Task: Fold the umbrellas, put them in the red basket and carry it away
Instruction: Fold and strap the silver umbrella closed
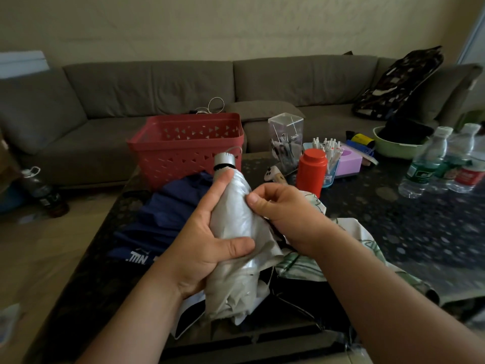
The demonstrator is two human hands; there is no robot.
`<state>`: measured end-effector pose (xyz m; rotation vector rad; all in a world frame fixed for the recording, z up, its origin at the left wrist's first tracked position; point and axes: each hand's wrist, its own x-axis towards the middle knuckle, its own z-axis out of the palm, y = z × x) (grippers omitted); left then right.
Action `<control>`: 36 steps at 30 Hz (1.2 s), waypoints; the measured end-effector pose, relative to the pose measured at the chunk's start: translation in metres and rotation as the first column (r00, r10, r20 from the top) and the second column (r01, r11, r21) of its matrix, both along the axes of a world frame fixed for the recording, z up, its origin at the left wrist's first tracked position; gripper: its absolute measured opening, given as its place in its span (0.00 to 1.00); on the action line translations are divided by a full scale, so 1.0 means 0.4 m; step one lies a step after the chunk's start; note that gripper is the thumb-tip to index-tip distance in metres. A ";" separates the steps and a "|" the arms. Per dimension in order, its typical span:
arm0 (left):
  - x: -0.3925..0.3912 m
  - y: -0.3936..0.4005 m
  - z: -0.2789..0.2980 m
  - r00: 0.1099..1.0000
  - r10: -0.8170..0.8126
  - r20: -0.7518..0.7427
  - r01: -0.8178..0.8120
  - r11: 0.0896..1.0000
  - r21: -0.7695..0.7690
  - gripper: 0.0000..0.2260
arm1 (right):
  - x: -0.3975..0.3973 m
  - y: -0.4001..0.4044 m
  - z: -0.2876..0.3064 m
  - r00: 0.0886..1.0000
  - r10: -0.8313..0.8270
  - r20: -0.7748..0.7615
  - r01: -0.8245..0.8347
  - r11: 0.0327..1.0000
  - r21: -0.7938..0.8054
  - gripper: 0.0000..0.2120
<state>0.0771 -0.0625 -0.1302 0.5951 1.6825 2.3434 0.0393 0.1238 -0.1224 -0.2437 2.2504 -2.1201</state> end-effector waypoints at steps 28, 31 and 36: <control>-0.009 -0.004 0.024 0.940 0.340 -0.007 -0.335 0.929 0.156 0.48 | 0.092 -0.034 0.016 0.943 0.101 0.316 -0.066 0.990 -0.121 0.10; -0.005 -0.008 0.026 0.971 0.240 -0.008 -0.234 0.956 0.176 0.47 | 0.104 -0.040 0.010 0.921 0.180 0.345 -0.138 0.980 -0.142 0.11; 0.000 -0.025 0.039 0.981 0.181 -0.074 -0.172 0.979 0.111 0.49 | 0.098 0.010 0.060 0.973 0.133 0.189 -0.094 0.975 -0.202 0.13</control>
